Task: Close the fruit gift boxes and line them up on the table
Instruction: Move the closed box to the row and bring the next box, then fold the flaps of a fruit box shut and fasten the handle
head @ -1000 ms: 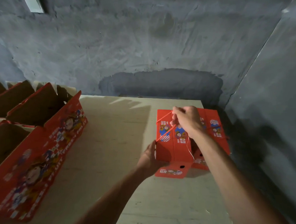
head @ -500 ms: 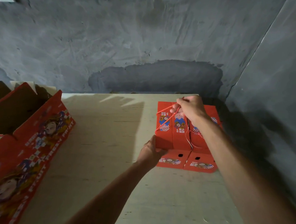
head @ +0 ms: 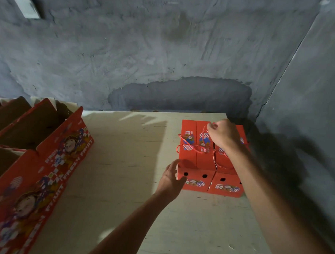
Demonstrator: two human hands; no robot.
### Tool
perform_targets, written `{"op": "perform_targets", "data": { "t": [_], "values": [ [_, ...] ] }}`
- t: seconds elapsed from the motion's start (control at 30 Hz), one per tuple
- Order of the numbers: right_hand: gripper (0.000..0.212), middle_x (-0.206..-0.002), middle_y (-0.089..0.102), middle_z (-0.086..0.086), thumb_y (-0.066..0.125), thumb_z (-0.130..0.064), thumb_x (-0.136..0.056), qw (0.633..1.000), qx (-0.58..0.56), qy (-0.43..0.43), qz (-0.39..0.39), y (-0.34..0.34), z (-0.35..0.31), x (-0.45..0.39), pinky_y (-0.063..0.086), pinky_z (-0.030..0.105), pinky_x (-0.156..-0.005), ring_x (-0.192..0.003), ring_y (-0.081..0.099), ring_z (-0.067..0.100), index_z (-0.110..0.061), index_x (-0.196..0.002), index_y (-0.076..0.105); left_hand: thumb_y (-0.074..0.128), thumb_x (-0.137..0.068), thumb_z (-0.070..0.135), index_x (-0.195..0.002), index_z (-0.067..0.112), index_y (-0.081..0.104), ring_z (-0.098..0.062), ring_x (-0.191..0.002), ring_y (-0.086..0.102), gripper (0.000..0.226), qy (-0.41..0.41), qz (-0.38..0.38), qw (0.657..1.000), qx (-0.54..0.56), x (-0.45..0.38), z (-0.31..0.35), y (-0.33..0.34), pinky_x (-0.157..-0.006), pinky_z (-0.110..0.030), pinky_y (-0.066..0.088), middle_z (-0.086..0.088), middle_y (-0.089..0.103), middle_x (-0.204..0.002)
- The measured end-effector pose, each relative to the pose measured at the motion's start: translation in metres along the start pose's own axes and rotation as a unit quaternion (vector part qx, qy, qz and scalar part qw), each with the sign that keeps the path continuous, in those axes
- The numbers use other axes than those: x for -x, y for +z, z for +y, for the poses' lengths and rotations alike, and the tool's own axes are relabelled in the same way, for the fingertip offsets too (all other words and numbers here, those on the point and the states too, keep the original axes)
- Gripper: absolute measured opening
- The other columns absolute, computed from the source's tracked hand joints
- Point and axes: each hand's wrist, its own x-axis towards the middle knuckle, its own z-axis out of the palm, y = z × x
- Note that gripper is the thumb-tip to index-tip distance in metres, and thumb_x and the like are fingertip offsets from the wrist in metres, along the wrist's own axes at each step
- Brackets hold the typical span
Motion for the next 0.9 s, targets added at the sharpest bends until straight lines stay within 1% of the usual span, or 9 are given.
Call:
{"op": "perform_targets", "data": {
  "t": [0.1, 0.13, 0.2, 0.27, 0.33, 0.47, 0.67, 0.8, 0.9],
  "values": [
    [0.041, -0.059, 0.06, 0.005, 0.058, -0.023, -0.103, 0.996, -0.079, -0.001, 0.03, -0.003, 0.015, 0.032, 0.028, 0.021, -0.046, -0.048, 0.049, 0.015, -0.004, -0.066, 0.06, 0.074, -0.092, 0.03, -0.153, 0.031, 0.041, -0.015, -0.118, 0.057, 0.069, -0.017, 0.008, 0.999, 0.031, 0.017, 0.0, -0.015, -0.082, -0.023, 0.053, 0.009, 0.047, -0.136],
    [0.036, -0.064, 0.065, 0.006, 0.058, -0.021, -0.102, 0.994, -0.105, 0.003, 0.029, -0.005, 0.019, 0.045, 0.031, 0.021, -0.046, -0.05, 0.052, 0.015, -0.004, -0.071, 0.064, 0.075, -0.092, 0.029, -0.152, 0.03, 0.043, -0.015, -0.117, 0.059, 0.068, -0.019, 0.016, 0.998, 0.049, 0.025, 0.002, -0.021, -0.08, -0.023, 0.054, 0.008, 0.049, -0.136],
    [0.025, -0.086, 0.076, 0.006, 0.059, -0.021, -0.102, 0.988, -0.152, 0.014, 0.017, -0.006, 0.023, 0.074, 0.051, 0.025, -0.052, -0.063, 0.067, 0.015, -0.007, -0.089, 0.074, 0.074, -0.094, 0.027, -0.15, 0.027, 0.048, -0.017, -0.115, 0.065, 0.062, -0.024, 0.037, 0.997, 0.069, 0.042, 0.003, -0.036, -0.087, -0.034, 0.059, 0.004, 0.055, -0.136],
    [0.019, -0.096, 0.078, 0.003, 0.06, -0.022, -0.101, 0.98, -0.196, 0.015, 0.005, -0.004, 0.022, 0.103, 0.063, 0.037, -0.071, -0.081, 0.074, 0.016, -0.014, -0.093, 0.074, 0.073, -0.095, 0.022, -0.145, 0.02, 0.054, -0.016, -0.107, 0.07, 0.054, -0.015, 0.059, 0.995, 0.082, 0.062, 0.001, -0.049, -0.087, -0.035, 0.06, 0.001, 0.061, -0.134],
    [0.017, -0.099, 0.078, -0.001, 0.059, -0.024, -0.101, 0.973, -0.229, 0.008, -0.007, 0.001, 0.014, 0.134, 0.063, 0.037, -0.079, -0.09, 0.075, 0.014, -0.02, -0.092, 0.072, 0.073, -0.095, 0.017, -0.136, 0.019, 0.061, -0.014, -0.099, 0.073, 0.042, 0.0, 0.079, 0.991, 0.109, 0.085, -0.003, -0.062, -0.081, -0.034, 0.06, 0.0, 0.067, -0.129],
    [0.022, -0.088, 0.078, -0.003, 0.059, -0.026, -0.099, 0.969, -0.24, -0.031, -0.056, 0.028, -0.013, 0.191, 0.06, 0.038, -0.072, -0.082, 0.074, 0.013, -0.014, -0.088, 0.074, 0.073, -0.094, 0.022, -0.118, 0.03, 0.069, -0.006, -0.091, 0.074, 0.025, 0.009, 0.126, 0.983, 0.132, 0.138, -0.018, -0.095, -0.077, -0.032, 0.06, 0.005, 0.075, -0.114],
    [0.027, -0.075, 0.076, -0.01, 0.061, -0.028, -0.098, 0.956, -0.245, -0.072, -0.142, 0.085, -0.081, 0.282, 0.059, 0.039, -0.076, -0.075, 0.073, 0.011, -0.014, -0.078, 0.072, 0.069, -0.093, 0.027, -0.111, 0.029, 0.075, -0.009, -0.087, 0.074, 0.019, -0.015, 0.219, 0.967, 0.128, 0.231, -0.058, -0.166, -0.075, -0.032, 0.06, 0.01, 0.078, -0.1],
    [0.027, -0.072, 0.075, -0.014, 0.062, -0.031, -0.096, 0.943, -0.243, -0.11, -0.198, 0.123, -0.138, 0.338, 0.059, 0.036, -0.077, -0.074, 0.072, 0.007, -0.017, -0.075, 0.072, 0.066, -0.089, 0.032, -0.107, 0.032, 0.075, -0.013, -0.088, 0.074, 0.02, -0.049, 0.287, 0.948, 0.13, 0.283, -0.087, -0.218, -0.078, -0.042, 0.062, 0.007, 0.078, -0.096],
    [0.026, -0.073, 0.075, -0.014, 0.064, -0.033, -0.095, 0.932, -0.251, -0.13, -0.227, 0.151, -0.182, 0.372, 0.059, 0.038, -0.078, -0.074, 0.073, 0.01, -0.02, -0.074, 0.07, 0.07, -0.095, 0.021, -0.109, 0.025, 0.076, -0.014, -0.089, 0.073, 0.016, -0.064, 0.337, 0.932, 0.12, 0.311, -0.113, -0.258, -0.079, -0.047, 0.061, 0.005, 0.077, -0.099]
  ]
}}
